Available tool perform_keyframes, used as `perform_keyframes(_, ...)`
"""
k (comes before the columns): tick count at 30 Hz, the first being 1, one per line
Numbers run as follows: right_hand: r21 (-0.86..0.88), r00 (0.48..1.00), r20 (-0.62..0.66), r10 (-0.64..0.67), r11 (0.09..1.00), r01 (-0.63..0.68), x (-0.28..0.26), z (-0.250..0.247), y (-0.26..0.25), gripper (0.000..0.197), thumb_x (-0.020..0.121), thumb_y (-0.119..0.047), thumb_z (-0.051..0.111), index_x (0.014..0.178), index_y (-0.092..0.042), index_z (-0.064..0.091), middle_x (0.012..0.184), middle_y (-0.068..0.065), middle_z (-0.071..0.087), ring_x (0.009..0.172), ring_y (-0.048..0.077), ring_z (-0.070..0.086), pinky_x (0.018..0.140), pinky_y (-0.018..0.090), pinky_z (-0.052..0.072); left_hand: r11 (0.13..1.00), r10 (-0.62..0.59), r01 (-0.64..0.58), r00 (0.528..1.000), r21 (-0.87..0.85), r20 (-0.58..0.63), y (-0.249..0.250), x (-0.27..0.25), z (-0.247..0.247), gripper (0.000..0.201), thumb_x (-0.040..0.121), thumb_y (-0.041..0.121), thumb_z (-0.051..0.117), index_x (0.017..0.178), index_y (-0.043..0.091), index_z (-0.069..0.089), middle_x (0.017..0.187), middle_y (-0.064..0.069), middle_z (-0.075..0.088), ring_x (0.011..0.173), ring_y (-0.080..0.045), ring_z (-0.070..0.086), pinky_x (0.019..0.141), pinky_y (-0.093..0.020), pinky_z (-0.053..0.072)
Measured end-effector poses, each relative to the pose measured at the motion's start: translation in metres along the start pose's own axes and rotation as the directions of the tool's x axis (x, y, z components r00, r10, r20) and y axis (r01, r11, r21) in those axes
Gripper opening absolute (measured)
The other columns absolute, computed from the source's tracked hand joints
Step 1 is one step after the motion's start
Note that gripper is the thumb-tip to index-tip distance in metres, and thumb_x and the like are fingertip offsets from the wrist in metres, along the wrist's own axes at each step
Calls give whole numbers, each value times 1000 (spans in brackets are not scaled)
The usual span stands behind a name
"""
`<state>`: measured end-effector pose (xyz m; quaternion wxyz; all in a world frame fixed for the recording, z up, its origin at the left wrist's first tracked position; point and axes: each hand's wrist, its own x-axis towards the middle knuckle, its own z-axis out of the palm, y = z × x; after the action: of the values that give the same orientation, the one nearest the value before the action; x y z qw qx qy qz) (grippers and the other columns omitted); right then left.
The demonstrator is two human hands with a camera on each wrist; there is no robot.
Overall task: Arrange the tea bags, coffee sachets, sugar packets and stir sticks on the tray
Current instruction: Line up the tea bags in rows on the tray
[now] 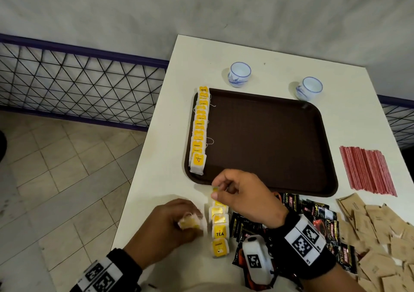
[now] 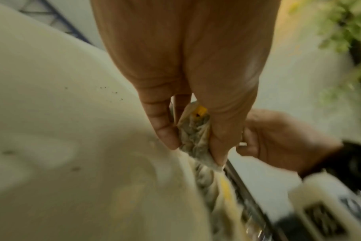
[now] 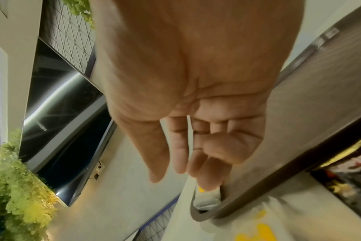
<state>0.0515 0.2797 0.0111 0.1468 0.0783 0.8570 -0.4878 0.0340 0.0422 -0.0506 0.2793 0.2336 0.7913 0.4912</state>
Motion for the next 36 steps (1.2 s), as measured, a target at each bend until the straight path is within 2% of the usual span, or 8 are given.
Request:
perform_keyframes(5,115,969,158,-188,978,171,1,6,-25,42,78,-24,85,117,-28,70,109,-8,57,85,15,64,75,17,50,894,-176,220,974,-390,146,31,24,-20,21,76,8,87,94,7,76,92,-18,76,82,-20,69,81,-40,57)
perform_keyframes(8,45,965,134,-226,974,222,10,13,-29,35,82,-16,81,114,-25,73,103,-8,56,83,11,61,78,16,48,850,-219,283,957,-444,189,45,39,-22,19,74,0,86,89,9,77,87,-14,75,80,-19,69,78,-36,58)
perform_keyframes(13,27,986,-17,-165,986,166,20,11,-25,20,85,-1,72,98,-16,76,91,-6,61,83,8,63,75,15,48,714,-342,434,901,-549,268,53,55,-17,22,84,-1,76,105,1,72,96,-13,76,89,-20,73,77,-34,60)
perform_keyframes(19,15,990,-104,-90,996,92,21,6,-18,16,84,-9,76,94,-21,74,91,-3,60,82,7,61,74,14,48,617,-389,510,860,-600,331,57,64,-10,18,90,0,69,106,6,73,101,-13,75,89,-20,73,74,-32,59)
perform_keyframes(25,44,988,-95,120,992,-116,17,-5,-10,27,83,-38,78,107,-32,68,106,-11,58,93,5,63,83,24,56,651,-397,450,888,-611,231,56,75,-18,16,93,14,68,107,14,75,104,-8,77,93,-16,72,77,-32,58)
perform_keyframes(27,137,982,-37,187,974,-181,20,-4,-9,27,85,-36,77,109,-31,67,111,-10,62,94,9,67,79,35,61,686,-396,438,894,-581,207,58,79,-19,18,97,12,63,101,18,79,107,-8,77,95,-18,72,84,-36,58)
perform_keyframes(30,307,967,36,252,918,-251,27,-2,-12,29,87,-20,76,115,-23,66,119,-3,62,91,18,73,67,37,63,722,-404,432,897,-541,177,62,85,-18,24,101,14,57,100,20,79,108,-8,77,98,-21,73,92,-41,57)
perform_keyframes(36,367,974,2,226,906,-211,38,-5,-14,36,86,-10,77,120,-13,67,108,3,70,80,28,75,74,42,63,701,-412,404,902,-588,127,71,94,-23,23,106,26,48,108,20,70,104,-4,79,99,-24,75,88,-37,61)
